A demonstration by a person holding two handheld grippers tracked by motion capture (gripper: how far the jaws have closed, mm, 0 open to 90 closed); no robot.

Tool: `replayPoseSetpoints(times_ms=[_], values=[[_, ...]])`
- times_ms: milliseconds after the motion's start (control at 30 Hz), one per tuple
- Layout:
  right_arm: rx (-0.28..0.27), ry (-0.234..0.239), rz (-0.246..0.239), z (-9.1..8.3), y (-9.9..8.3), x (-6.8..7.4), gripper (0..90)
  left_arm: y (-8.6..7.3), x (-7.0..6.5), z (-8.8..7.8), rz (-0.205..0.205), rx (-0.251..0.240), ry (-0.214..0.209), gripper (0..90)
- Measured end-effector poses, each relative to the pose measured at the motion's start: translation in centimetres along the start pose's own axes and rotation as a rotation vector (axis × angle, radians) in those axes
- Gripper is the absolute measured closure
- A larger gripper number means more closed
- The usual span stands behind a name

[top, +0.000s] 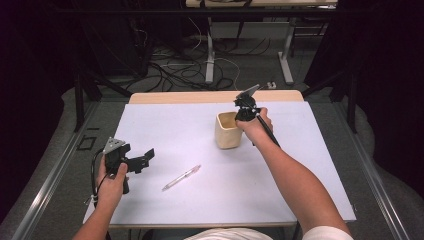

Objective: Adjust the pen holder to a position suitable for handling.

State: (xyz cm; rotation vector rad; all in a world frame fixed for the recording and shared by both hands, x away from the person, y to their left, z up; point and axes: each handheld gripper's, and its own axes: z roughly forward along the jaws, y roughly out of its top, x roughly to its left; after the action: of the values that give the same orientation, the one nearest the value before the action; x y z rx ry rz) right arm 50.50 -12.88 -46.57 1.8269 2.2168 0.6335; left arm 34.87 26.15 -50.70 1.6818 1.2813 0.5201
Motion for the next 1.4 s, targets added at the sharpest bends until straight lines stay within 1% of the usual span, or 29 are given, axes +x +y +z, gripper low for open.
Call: replayPoseSetpoints(times_ms=[200,233,267,300,333,367,400,467,500,533,567,600,633,700,767,800,833,867,967,1000,1033,1067,1100,1133,1167,1233,1267,1333,1400], values=[[0.012,-0.01,-0.008,0.0,0.2,1.2,84.4,0.0,0.0,0.0,0.001,0.002,-0.001,0.6],[0.015,-0.013,0.003,0.1,0.2,1.8,84.4,0.0,0.0,0.0,0.002,0.0,0.0,0.6],[0.015,-0.013,0.003,0.1,0.2,1.8,84.4,0.0,-0.1,0.0,0.001,0.0,0.0,0.6],[0.006,-0.009,-0.018,0.3,0.2,2.3,84.4,0.0,0.0,0.0,0.002,0.0,-0.001,0.6],[-0.029,0.014,-0.014,0.6,0.1,2.5,84.4,0.0,0.0,0.0,0.002,0.0,-0.001,0.6],[0.024,-0.02,-0.028,0.3,0.3,2.8,84.4,0.0,0.0,0.0,0.002,0.0,-0.001,0.6],[0.024,-0.02,-0.028,0.3,0.3,2.8,84.4,0.0,0.0,0.0,0.002,-0.001,0.0,0.6],[0.039,-0.036,-0.054,0.5,0.1,3.8,84.3,0.1,0.0,-0.1,0.002,-0.005,-0.002,0.6],[0.026,-0.027,-0.058,0.7,0.0,4.0,84.2,0.1,0.0,-0.1,0.0,-0.003,-0.004,0.6],[0.068,-0.047,-0.06,0.7,-0.1,4.4,84.2,0.1,0.0,-0.1,0.0,-0.003,-0.004,0.6],[0.103,-0.069,-0.085,0.6,0.0,4.5,84.1,0.1,0.0,-0.1,0.0,-0.003,-0.004,0.6],[0.078,-0.062,-0.093,0.7,-0.1,4.6,84.0,0.1,0.0,-0.1,-0.001,-0.003,-0.003,0.6],[0.078,-0.062,-0.093,0.7,-0.1,4.6,84.0,0.1,0.0,-0.1,-0.001,-0.003,-0.003,0.6],[0.115,-0.05,-0.054,0.6,-0.1,4.5,83.2,0.1,0.0,-0.1,-0.001,-0.005,-0.004,0.6],[0.131,-0.033,-0.049,0.6,-0.1,4.3,82.5,0.1,0.0,-0.1,0.0,-0.004,-0.005,0.6],[0.172,-0.035,-0.047,0.4,0.0,4.2,81.8,0.1,0.0,-0.1,0.0,-0.004,-0.005,0.6],[0.179,-0.026,-0.042,0.4,-0.1,4.1,81.3,0.1,0.0,-0.1,0.0,-0.004,-0.005,0.6],[0.163,-0.011,-0.013,0.5,-0.2,4.2,80.9,0.1,0.0,-0.1,0.001,-0.003,-0.004,0.6],[0.155,0.012,-0.007,0.6,-0.3,4.1,80.3,0.1,0.0,-0.1,0.001,-0.004,-0.003,0.6],[0.191,-0.006,0.014,0.5,-0.2,4.1,80.5,0.1,0.0,-0.1,0.001,-0.005,-0.003,0.6],[0.129,0.036,0.017,0.9,-0.5,3.8,80.4,0.1,0.0,-0.1,0.0,-0.005,-0.003,0.6],[0.18,0.02,0.024,0.7,-0.3,3.8,80.0,0.1,0.0,-0.1,0.001,-0.004,-0.003,0.6],[0.18,0.02,0.024,0.7,-0.3,3.8,80.0,0.1,0.0,-0.1,0.001,-0.004,-0.003,0.6],[0.241,0.029,0.08,0.5,-0.1,3.8,78.0,0.1,0.0,-0.1,0.0,-0.005,-0.004,0.6],[0.244,0.046,0.105,0.5,-0.1,3.7,77.2,0.1,0.0,-0.1,0.0,-0.005,-0.004,0.6],[0.291,0.029,0.115,0.4,0.0,3.6,77.2,0.1,0.0,-0.1,-0.001,-0.006,-0.004,0.6],[0.28,0.047,0.131,0.5,-0.1,3.6,77.2,0.1,0.0,-0.1,-0.001,-0.006,-0.004,0.6],[0.323,0.027,0.133,0.4,0.0,3.4,77.1,0.1,0.0,-0.1,0.0,-0.007,-0.004,0.6],[0.341,0.028,0.161,0.3,0.0,3.3,77.1,0.1,-0.1,-0.1,0.0,-0.007,-0.004,0.6]])
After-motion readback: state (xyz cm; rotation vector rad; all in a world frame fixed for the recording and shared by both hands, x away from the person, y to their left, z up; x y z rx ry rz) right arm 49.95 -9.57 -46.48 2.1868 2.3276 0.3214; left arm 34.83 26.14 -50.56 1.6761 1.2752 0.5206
